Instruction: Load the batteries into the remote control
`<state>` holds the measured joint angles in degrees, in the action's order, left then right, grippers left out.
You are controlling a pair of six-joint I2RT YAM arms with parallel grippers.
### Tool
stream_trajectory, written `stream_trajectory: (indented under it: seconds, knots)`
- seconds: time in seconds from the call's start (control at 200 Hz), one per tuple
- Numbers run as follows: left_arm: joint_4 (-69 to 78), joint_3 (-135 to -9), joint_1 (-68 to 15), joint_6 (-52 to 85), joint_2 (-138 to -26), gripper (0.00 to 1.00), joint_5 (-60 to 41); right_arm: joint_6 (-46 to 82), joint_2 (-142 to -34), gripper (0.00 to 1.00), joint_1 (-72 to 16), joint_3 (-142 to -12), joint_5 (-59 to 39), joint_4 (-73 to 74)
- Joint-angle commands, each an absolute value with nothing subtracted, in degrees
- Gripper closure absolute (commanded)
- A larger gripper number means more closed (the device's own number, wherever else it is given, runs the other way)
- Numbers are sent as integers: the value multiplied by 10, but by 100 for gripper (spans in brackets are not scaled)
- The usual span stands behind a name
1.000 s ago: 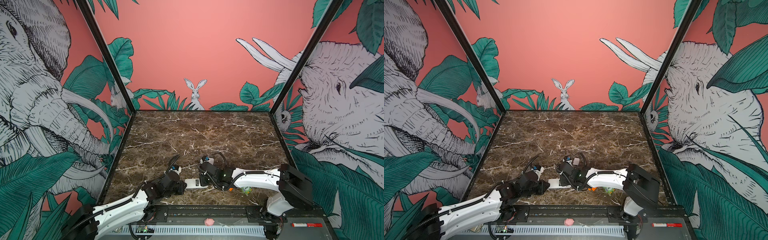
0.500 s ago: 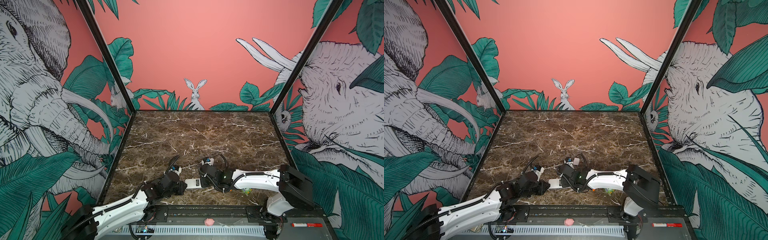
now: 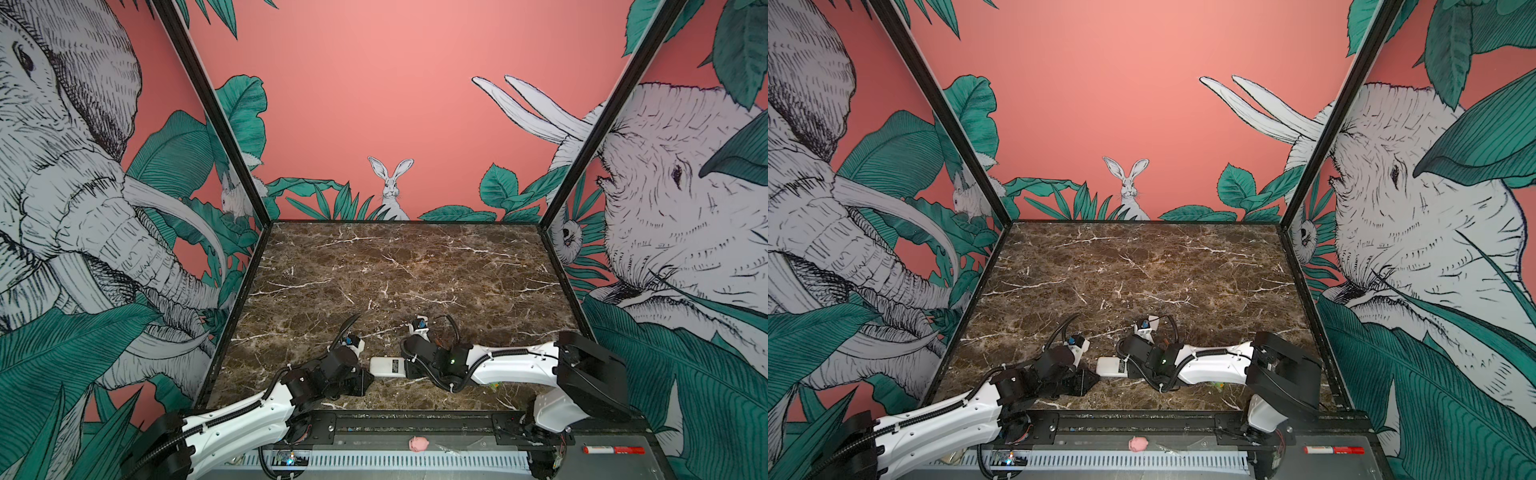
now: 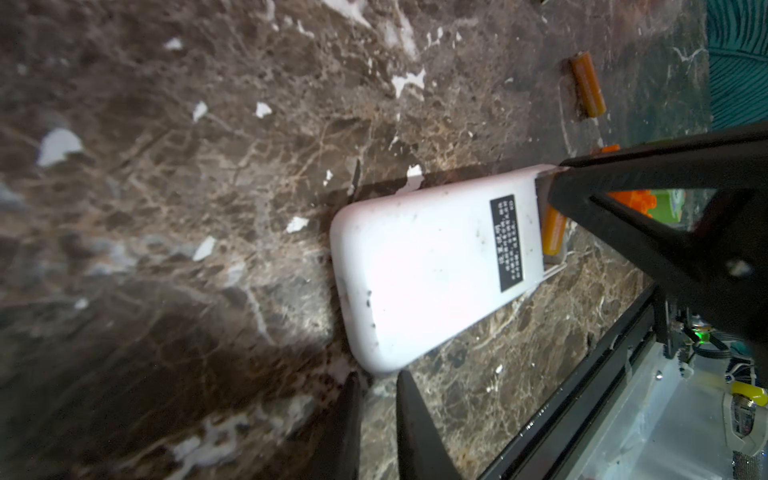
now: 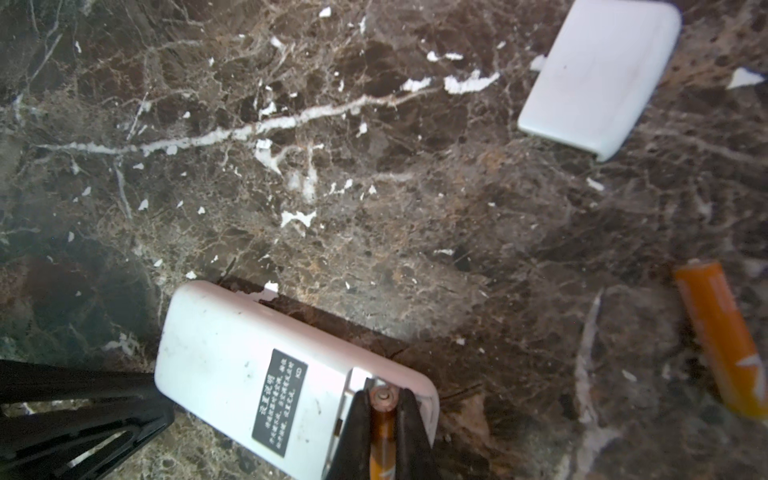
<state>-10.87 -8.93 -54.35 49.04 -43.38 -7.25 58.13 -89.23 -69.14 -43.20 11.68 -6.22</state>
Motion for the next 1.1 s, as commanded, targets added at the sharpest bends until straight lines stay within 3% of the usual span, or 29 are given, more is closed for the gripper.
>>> stream_trajectory:
  seconds: [0.0, 1.09]
  knots:
    - [-159, -78, -543, 481, -432, 81, -74, 615, -880, 100, -696, -430, 142, -42]
    - [-179, -77, -543, 483, -407, 81, -76, 649, -894, 100, -700, -403, 135, 12]
